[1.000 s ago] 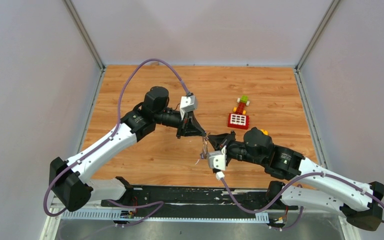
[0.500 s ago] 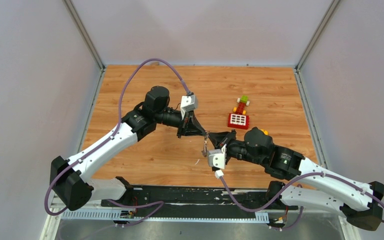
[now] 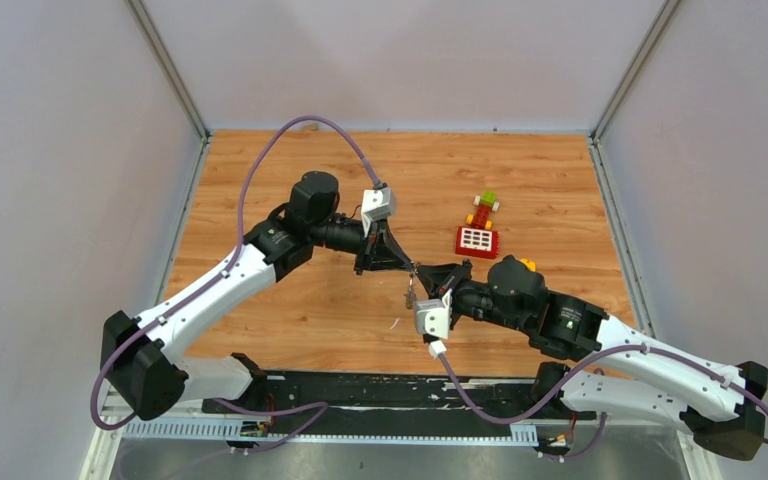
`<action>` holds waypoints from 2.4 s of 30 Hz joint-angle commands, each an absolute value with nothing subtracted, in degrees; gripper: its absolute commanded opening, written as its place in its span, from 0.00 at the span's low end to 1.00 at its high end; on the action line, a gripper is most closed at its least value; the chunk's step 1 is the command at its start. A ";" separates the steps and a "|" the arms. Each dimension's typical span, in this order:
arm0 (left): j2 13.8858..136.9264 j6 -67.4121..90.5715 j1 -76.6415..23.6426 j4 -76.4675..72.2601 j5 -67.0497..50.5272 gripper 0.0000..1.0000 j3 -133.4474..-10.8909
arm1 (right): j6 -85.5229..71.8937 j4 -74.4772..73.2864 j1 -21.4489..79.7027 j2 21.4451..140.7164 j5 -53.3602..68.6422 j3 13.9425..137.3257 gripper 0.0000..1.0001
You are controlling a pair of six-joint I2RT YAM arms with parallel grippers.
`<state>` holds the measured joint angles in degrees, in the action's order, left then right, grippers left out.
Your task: Put the keys on the keyring
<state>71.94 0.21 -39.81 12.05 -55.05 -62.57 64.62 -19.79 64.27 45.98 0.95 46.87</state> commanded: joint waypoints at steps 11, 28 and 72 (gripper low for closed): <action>72.33 1.76 -39.81 9.10 -56.99 0.00 -63.57 | 63.96 -16.43 64.73 45.64 0.01 47.37 0.00; 71.93 2.90 -39.81 7.57 -60.02 0.00 -62.68 | 64.71 -15.90 64.66 45.67 -2.10 46.63 0.00; 72.95 3.94 -39.86 7.10 -58.96 0.00 -62.57 | 63.17 -15.91 64.76 45.70 0.79 47.59 0.00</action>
<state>72.79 2.72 -39.66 10.33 -57.12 -62.54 64.16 -19.40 64.42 45.34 0.25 46.44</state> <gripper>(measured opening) 0.007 0.011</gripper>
